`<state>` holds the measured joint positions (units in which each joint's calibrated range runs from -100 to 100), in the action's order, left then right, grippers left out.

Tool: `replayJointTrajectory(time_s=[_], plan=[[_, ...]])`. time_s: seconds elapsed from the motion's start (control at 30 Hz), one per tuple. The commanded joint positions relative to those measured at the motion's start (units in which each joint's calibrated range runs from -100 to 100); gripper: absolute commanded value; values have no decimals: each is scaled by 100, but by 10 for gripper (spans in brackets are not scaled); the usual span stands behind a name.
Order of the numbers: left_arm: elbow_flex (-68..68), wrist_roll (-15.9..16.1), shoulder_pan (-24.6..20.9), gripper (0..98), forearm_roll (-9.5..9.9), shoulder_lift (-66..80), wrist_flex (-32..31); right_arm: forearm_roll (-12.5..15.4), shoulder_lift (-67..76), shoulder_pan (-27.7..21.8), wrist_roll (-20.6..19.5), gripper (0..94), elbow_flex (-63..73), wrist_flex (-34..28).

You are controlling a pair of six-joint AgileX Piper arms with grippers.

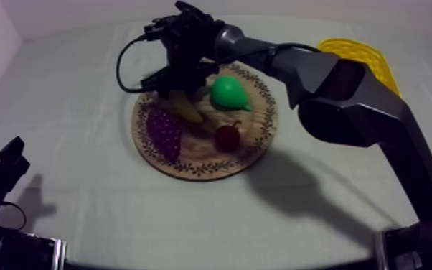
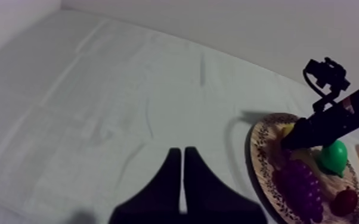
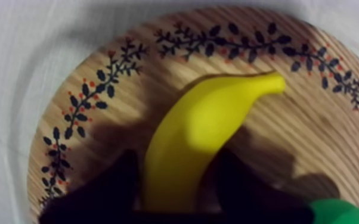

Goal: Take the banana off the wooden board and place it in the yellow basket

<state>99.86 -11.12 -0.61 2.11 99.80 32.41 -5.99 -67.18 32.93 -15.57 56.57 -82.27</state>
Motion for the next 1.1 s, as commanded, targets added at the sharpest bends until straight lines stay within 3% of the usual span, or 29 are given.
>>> replayJointTrajectory(time_s=[0.0,0.1,0.23,0.7,1.07], plan=[[3,1,0,1,2,3,0,54,-1,-1,64,258,-25,92],[3,1,0,1,2,3,0,87,-4,-12,59,104,-77,150],[3,1,0,1,2,3,0,102,-2,-19,73,30,-114,195],[3,1,0,1,2,3,0,-58,558,46,11,13,-274,166],[3,1,0,1,2,3,0,-332,2184,25,-150,21,-1437,411]])
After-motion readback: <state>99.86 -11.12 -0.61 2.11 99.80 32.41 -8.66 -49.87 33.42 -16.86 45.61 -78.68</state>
